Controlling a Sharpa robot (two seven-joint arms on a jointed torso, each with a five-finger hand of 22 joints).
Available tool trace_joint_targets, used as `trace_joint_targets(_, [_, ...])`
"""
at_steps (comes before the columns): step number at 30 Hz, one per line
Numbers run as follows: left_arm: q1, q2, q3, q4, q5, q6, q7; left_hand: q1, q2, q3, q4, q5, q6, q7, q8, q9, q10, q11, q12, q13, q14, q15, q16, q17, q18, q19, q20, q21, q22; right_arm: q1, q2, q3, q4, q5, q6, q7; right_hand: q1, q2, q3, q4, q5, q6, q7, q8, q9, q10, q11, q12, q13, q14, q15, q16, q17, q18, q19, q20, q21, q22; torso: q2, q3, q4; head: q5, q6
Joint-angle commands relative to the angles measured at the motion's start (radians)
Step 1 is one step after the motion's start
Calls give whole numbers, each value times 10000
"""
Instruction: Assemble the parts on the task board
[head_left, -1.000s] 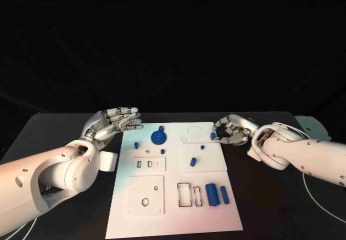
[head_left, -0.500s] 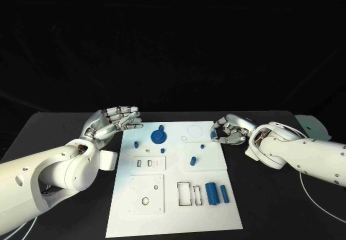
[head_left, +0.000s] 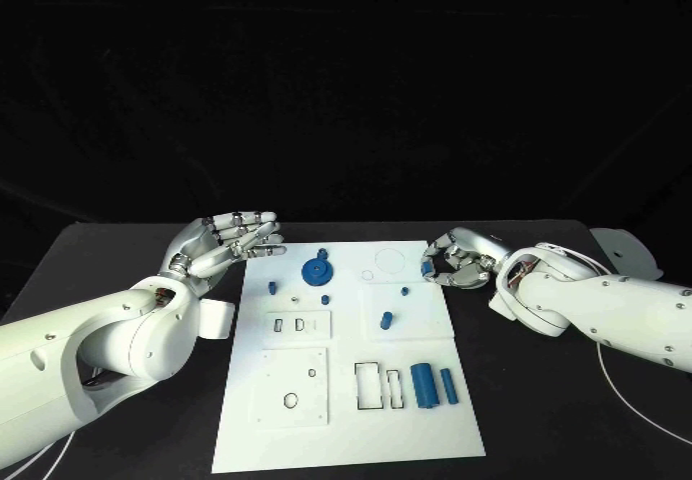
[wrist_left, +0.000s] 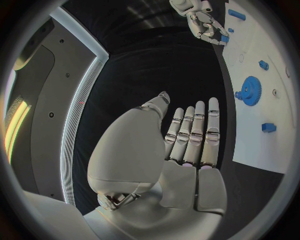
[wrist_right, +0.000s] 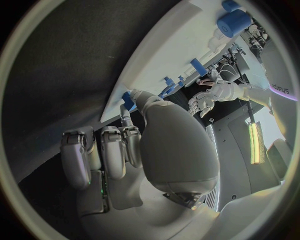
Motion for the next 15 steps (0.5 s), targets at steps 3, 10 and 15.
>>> trace_joint_targets(3, [9,9,7,16,-44,154,76,-20,-42,28,-42,-26,-67,279,-50,-17,13,16,-60,-1,-52,17,-54,17,140,41,4,-15,-14,-12,32,-1,-28,-91,5,-95,-18,180,181,-30,-41,192,-53,115,46,611,-126,83,2176,1061,-49,54,2635,-69,1063,-34,44,2633,0,0,-6,-1,-8])
trace_joint_targets(10, [9,6,7,14,-44,167,66,-31,-39,50,-68,-26,-64,281,-54,-19,25,16,-86,0,-49,17,-72,30,140,49,4,-23,-27,-15,51,-1,45,131,-530,222,-24,418,451,-231,134,766,-369,620,317,746,-397,270,2307,1061,-265,54,2635,-69,1063,-219,44,2633,3,3,0,-30,-32])
trace_joint_targets(15, [9,9,7,8,-44,179,59,-31,-39,50,-68,-26,-64,281,-54,-19,25,16,-86,0,-49,17,-72,30,140,49,4,-23,-27,-17,41,0,136,355,-1070,255,-62,533,574,-330,334,843,-469,809,446,786,-493,323,2345,1061,-354,54,2635,-69,1063,-311,44,2633,-4,0,-2,-47,-42])
